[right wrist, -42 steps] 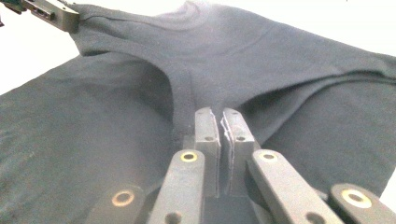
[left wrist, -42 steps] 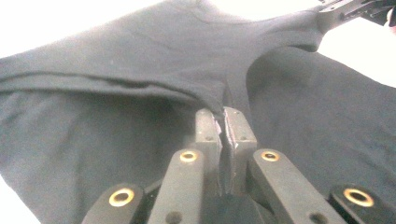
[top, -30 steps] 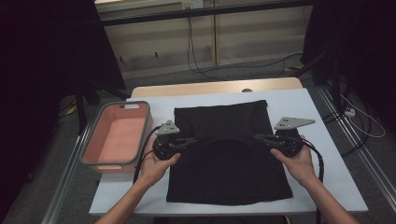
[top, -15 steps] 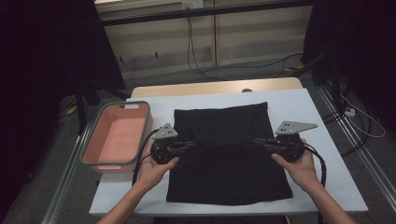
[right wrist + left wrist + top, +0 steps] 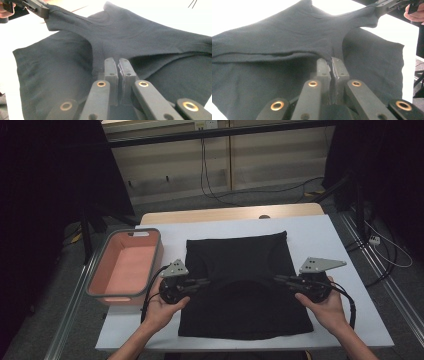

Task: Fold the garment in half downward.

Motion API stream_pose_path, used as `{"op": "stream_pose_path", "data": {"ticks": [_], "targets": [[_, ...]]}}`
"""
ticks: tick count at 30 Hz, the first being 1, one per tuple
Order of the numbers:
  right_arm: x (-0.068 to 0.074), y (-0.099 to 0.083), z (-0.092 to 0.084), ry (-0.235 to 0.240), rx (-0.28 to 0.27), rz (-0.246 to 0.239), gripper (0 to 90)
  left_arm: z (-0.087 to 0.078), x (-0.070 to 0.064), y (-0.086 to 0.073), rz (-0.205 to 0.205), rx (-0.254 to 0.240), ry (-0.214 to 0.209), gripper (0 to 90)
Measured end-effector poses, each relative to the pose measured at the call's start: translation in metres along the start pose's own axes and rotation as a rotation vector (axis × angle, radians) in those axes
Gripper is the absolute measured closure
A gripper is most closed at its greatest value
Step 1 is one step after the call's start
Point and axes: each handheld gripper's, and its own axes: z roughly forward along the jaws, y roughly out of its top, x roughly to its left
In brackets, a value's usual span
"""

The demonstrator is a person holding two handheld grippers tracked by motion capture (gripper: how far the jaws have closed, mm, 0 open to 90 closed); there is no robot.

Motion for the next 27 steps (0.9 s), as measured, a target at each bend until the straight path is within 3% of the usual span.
{"op": "stream_pose_path", "data": {"ticks": [18,27], "targets": [[0.018,-0.009,-0.016,0.029,-0.009,-0.006,87.2,-0.012,-0.014,-0.014,-0.007,0.008,-0.039,86.1],[0.031,-0.019,-0.023,0.052,0.006,-0.010,87.1,-0.009,-0.025,-0.024,-0.006,0.048,-0.065,86.1]]}}
